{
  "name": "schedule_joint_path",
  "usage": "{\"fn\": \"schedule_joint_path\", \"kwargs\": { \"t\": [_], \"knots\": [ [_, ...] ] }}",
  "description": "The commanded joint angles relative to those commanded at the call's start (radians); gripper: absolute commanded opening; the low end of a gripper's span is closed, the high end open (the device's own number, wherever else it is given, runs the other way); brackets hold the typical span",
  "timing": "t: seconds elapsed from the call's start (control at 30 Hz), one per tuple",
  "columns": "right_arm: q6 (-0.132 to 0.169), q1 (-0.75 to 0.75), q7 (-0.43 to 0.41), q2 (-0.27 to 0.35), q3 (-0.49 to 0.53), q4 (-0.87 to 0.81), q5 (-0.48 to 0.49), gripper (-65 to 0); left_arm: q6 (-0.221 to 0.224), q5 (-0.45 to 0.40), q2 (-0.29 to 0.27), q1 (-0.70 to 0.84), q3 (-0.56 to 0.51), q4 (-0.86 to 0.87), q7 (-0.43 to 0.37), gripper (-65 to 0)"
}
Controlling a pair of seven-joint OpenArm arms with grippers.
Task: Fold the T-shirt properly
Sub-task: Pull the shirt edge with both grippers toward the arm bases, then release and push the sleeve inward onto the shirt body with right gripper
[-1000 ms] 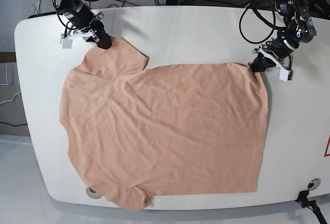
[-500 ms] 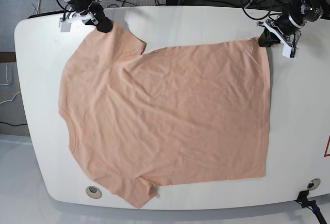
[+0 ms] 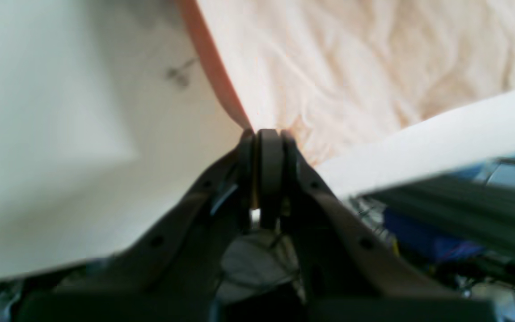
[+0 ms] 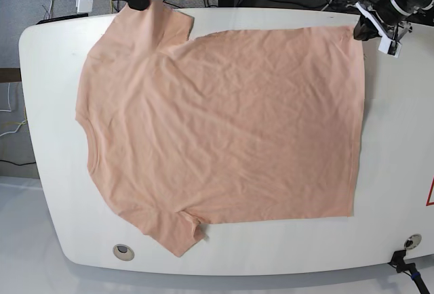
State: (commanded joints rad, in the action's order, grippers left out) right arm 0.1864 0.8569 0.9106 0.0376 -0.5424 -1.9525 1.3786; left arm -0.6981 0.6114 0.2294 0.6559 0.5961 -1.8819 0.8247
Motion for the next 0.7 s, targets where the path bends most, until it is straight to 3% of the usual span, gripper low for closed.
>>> {"fn": "schedule_joint_path", "kwargs": {
  "t": [0.1,0.3,0.5,0.63,0.7],
  "knots": [
    [-0.009,-0.032,0.0,0.005,-0.002,0.0,0.064,-65.0,0.0,0.0,-0.002,-0.008,0.0,0.0,0.0,-65.0],
    [-0.009,-0.11,0.0,0.012,0.002,0.0,0.074,-65.0,0.0,0.06,-0.003,-0.15,-0.003,0.005,0.0,-65.0],
    [-0.009,-0.239,0.0,0.012,0.002,0.003,0.069,-65.0,0.0,0.055,-0.028,-0.296,-0.003,0.041,0.002,-65.0],
    [-0.009,-0.325,0.0,0.015,0.002,0.043,0.064,-65.0,0.0,0.055,-0.029,-0.384,-0.002,0.118,0.1,-65.0],
    [-0.009,-0.364,0.0,0.04,0.002,0.078,0.064,-65.0,0.0,0.055,-0.029,-0.407,-0.002,0.155,0.106,-65.0]
  ]
}}
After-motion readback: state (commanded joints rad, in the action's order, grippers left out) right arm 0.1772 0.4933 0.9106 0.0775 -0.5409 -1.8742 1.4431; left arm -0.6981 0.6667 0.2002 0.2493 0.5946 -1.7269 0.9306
